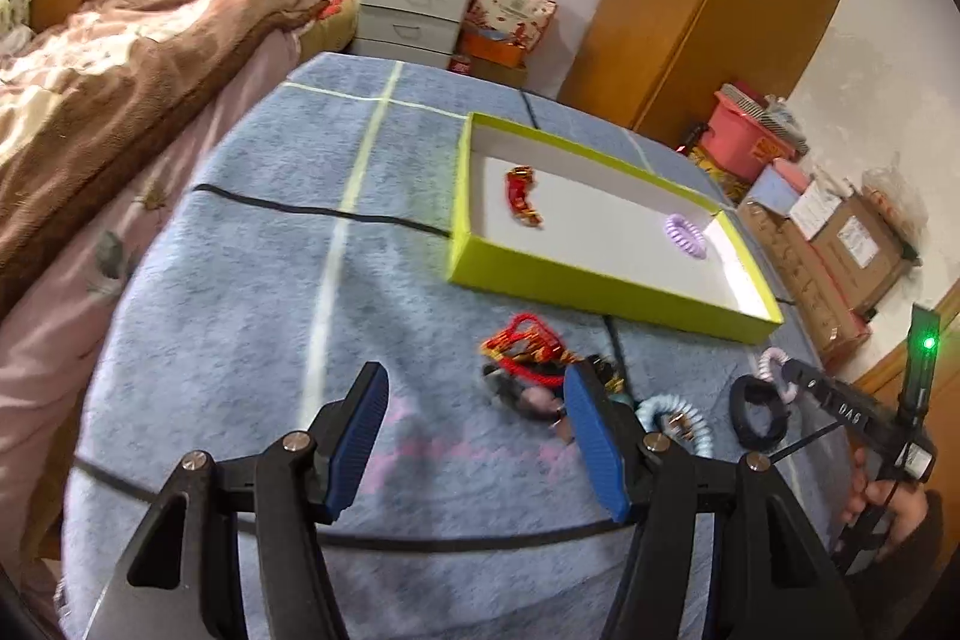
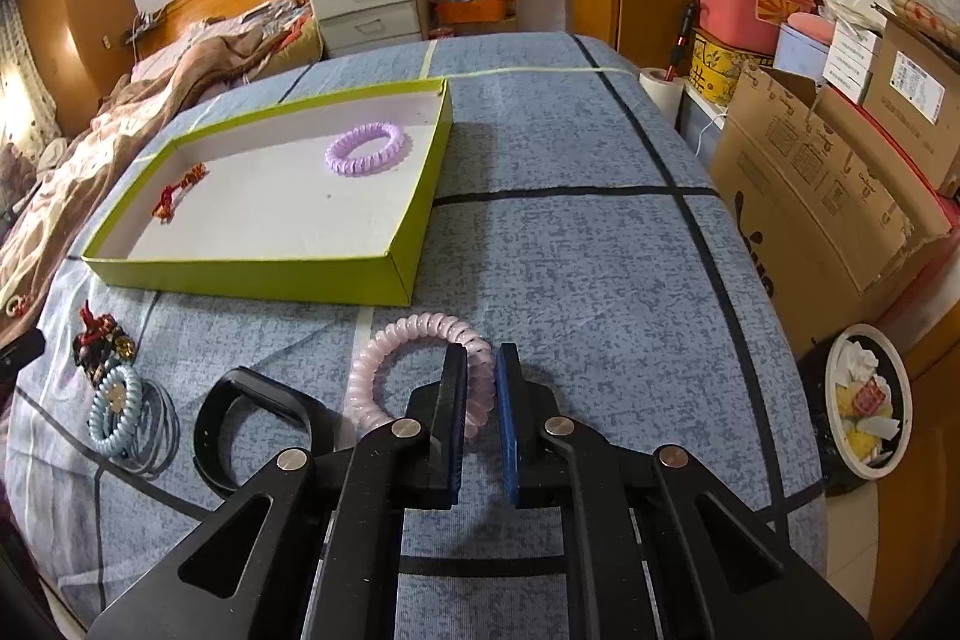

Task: Organize jewelry
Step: 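Grasp the red knotted cord charm with the left tool, then carry the red charm and pink hair tie into the box and release both, then withdraw the left tool from the box while the right grasps the black plastic band, then grasp the black cord keychain with the left tool while the right holds the black band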

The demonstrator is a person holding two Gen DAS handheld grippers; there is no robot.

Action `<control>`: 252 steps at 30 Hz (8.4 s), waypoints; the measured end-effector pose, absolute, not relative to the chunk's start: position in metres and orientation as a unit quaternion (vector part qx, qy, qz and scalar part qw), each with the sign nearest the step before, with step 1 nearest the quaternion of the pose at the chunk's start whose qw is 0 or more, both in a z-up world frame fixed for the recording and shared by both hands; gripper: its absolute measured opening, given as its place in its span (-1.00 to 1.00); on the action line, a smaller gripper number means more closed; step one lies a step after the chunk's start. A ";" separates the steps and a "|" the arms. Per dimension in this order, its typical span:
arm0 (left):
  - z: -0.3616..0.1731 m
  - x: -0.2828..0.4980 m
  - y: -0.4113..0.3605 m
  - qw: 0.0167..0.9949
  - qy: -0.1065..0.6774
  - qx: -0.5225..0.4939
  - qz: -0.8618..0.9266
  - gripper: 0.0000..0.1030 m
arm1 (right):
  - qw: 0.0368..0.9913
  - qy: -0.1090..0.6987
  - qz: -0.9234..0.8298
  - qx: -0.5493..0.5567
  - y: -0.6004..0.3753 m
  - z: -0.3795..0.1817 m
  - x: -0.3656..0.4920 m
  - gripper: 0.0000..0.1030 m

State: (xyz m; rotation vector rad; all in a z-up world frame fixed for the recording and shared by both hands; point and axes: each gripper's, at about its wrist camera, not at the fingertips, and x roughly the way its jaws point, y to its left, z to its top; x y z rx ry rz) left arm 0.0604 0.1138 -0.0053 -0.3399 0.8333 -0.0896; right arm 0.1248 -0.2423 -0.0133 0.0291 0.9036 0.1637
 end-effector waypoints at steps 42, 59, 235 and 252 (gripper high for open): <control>-0.007 0.092 0.075 0.903 0.418 -0.093 -0.040 -0.61 | 0.894 0.437 0.092 0.018 -0.238 -0.013 0.117 -0.80; 0.028 0.091 0.078 0.917 0.382 -0.100 -0.051 -0.60 | 0.908 0.401 0.115 0.046 -0.240 0.014 0.112 -0.80; -0.019 0.071 0.068 0.903 0.419 -0.054 -0.075 -0.69 | 0.890 0.417 0.176 0.056 -0.193 -0.021 0.080 -0.71; -0.007 0.062 0.076 0.912 0.399 -0.072 -0.064 -0.69 | 0.898 0.397 0.178 0.061 -0.196 -0.005 0.074 -0.71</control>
